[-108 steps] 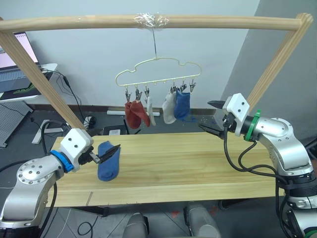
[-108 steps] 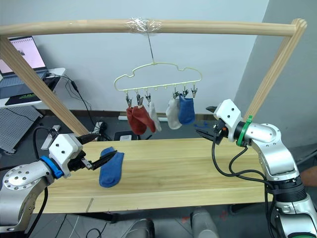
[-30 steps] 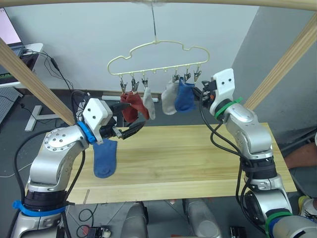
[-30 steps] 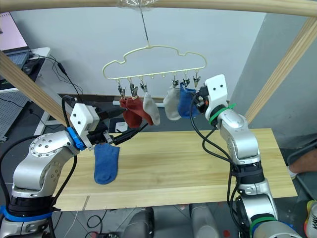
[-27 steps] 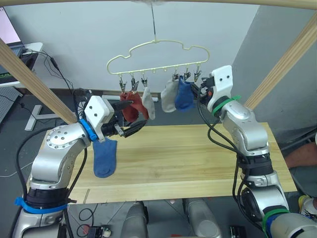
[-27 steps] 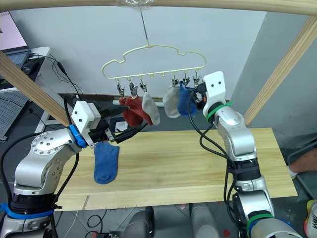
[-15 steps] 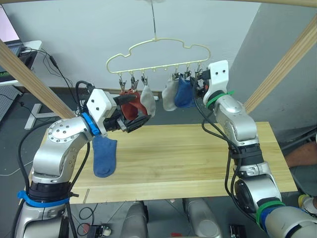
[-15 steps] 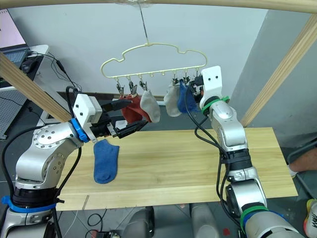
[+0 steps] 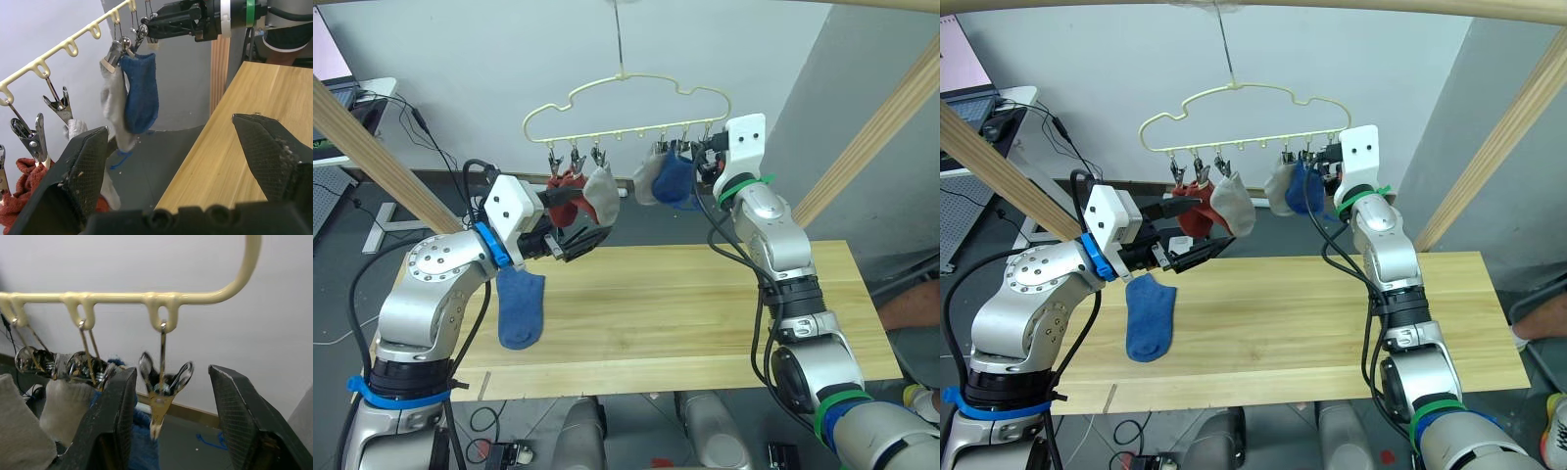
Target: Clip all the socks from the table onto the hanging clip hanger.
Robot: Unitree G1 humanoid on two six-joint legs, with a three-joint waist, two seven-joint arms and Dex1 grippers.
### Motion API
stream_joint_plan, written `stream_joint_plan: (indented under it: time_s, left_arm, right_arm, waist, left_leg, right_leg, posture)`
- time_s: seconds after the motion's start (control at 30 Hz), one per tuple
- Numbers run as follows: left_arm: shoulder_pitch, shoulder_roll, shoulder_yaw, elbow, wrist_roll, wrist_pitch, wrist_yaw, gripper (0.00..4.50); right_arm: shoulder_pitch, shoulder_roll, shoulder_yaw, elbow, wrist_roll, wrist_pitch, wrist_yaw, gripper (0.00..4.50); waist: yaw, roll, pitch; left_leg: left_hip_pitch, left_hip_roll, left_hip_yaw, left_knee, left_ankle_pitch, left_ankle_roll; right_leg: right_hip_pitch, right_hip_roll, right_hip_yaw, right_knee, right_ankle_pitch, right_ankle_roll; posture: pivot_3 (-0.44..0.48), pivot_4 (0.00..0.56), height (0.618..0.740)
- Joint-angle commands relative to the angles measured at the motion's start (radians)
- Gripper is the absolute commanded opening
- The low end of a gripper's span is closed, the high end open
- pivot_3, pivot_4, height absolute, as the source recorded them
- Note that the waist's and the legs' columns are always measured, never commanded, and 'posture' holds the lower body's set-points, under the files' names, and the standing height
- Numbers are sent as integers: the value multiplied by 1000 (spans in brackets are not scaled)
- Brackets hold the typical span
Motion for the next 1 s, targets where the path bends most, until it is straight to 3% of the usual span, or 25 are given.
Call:
stream_joint_plan:
  time_s: [0.03, 0.63, 0.73, 0.9, 1.0]
  left_arm:
    - [-18, 3, 4, -13, -10, -5, -6, 4500]
    - [-34, 1, -5, -1, -6, -8, -7, 4500]
    - [-29, 1, -4, -2, -5, -9, -5, 4500]
    - [-4, 0, 2, -16, -5, -4, 7, 4500]
    - [25, 0, 17, -28, -1, 2, 31, 4500]
  right_arm:
    - [-26, 10, -25, -16, 7, -18, -13, 2428]
    - [-73, 66, -72, 5, 57, 27, -40, 2428]
    - [-79, 71, -74, 5, 66, 33, -38, 1854]
    - [-87, 81, -80, 4, 74, 40, -36, 262]
    - [-90, 83, -81, 4, 73, 40, -34, 29]
  waist:
    - [1, 0, 0]
    - [3, 0, 0]
    - [4, 0, 0]
    - [4, 0, 0]
    - [4, 0, 0]
  left_leg:
    - [0, 0, 0, 0, 0, 0]
    - [0, 0, 0, 0, 0, 0]
    - [0, 0, 0, 0, 0, 0]
    - [0, 0, 0, 0, 0, 0]
    - [0, 0, 0, 0, 0, 0]
  right_leg:
    - [0, 0, 0, 0, 0, 0]
    - [0, 0, 0, 0, 0, 0]
    - [0, 0, 0, 0, 0, 0]
    - [0, 0, 0, 0, 0, 0]
    - [0, 0, 0, 0, 0, 0]
  posture:
    - [-161, 276, 740]
    - [-163, 275, 740]
    - [-163, 276, 740]
    - [-163, 277, 740]
    - [-165, 280, 740]
